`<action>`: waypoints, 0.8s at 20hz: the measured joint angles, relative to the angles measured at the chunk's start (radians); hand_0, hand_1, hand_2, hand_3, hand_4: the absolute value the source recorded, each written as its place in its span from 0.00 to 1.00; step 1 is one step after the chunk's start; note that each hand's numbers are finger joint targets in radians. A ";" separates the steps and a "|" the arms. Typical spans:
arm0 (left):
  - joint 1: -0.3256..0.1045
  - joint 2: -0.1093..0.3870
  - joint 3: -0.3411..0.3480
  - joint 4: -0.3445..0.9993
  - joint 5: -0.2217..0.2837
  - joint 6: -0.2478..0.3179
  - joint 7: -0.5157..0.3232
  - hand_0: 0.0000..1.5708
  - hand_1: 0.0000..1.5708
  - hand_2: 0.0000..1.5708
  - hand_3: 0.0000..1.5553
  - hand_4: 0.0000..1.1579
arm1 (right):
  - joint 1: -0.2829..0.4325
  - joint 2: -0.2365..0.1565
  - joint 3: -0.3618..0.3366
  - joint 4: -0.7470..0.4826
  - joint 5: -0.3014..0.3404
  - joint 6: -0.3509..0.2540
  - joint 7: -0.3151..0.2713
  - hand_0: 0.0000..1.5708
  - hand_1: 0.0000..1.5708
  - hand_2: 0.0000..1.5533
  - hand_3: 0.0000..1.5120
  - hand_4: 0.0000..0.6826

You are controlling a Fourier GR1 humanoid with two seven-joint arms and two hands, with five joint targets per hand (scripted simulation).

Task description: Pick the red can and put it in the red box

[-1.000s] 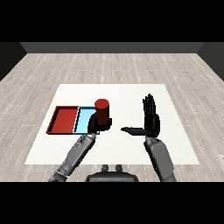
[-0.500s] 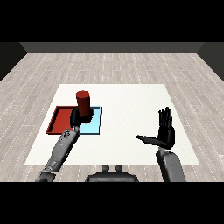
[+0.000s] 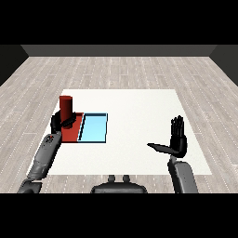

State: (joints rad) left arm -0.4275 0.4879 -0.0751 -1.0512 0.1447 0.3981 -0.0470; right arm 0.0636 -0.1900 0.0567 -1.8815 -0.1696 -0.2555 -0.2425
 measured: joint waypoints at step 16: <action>-0.253 -0.033 0.071 0.784 -0.139 0.002 -0.115 0.48 0.48 0.47 0.32 0.66 | -0.104 0.011 0.016 0.186 0.095 0.005 -0.058 0.00 0.00 0.00 0.00 0.00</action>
State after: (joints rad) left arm -0.6808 0.4552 -0.0045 -0.2669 0.0054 0.3999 -0.1616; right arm -0.0408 -0.1790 0.0723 -1.6951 -0.0745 -0.2500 -0.3000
